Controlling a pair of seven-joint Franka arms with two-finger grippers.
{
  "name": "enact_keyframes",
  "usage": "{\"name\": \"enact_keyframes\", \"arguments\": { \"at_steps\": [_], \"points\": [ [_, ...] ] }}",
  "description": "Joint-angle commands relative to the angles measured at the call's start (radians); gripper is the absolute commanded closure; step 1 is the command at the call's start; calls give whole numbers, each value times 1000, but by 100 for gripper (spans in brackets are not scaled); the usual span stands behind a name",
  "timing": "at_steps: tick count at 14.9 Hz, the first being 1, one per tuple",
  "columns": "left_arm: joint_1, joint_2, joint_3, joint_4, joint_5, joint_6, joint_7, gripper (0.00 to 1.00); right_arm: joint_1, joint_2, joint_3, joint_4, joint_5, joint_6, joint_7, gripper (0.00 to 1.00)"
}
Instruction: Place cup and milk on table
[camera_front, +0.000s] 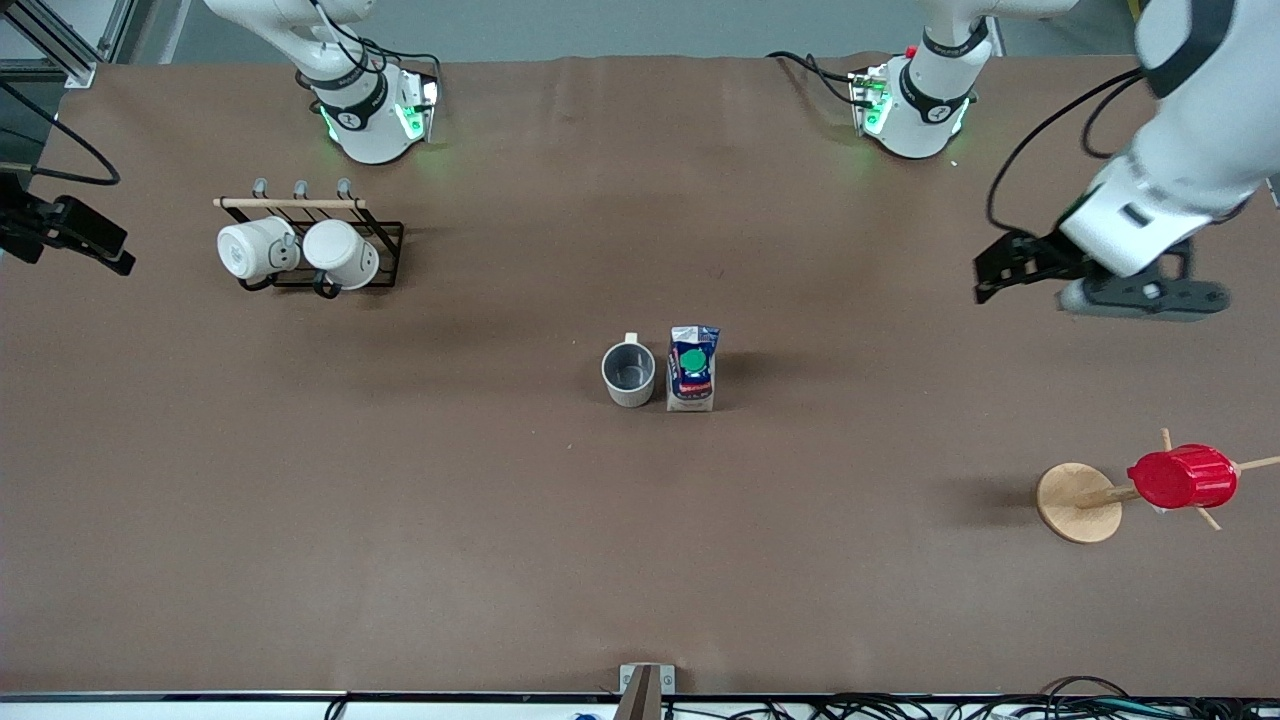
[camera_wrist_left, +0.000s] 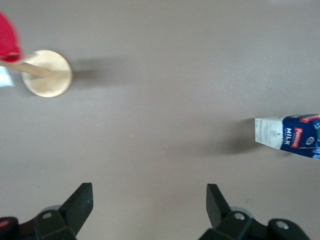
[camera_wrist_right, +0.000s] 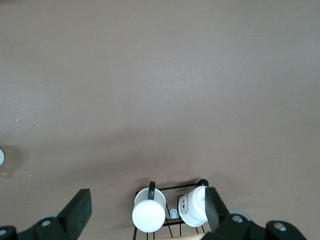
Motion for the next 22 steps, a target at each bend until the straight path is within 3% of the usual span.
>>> {"name": "enact_keyframes", "arguments": {
  "at_steps": [1, 4, 7, 11, 22],
  "points": [
    [-7, -53, 47, -22, -8, -3, 48, 0, 2, 6, -1, 16, 12, -10, -4, 0],
    [-11, -50, 56, 6, 95, -44, 52, 0, 4, 8, -1, 16, 12, -10, -4, 0],
    [-8, -41, 54, 10, 101, -51, 48, 0, 4, 8, -1, 16, 12, -10, -4, 0],
    [-8, 54, 47, 170, 113, -164, 47, 0, 4, 11, -1, 16, 12, 0, -4, 0],
    [47, 23, 18, 105, 113, -110, 61, 1, 1, 11, -1, 16, 18, 6, -3, 0]
  ]
}}
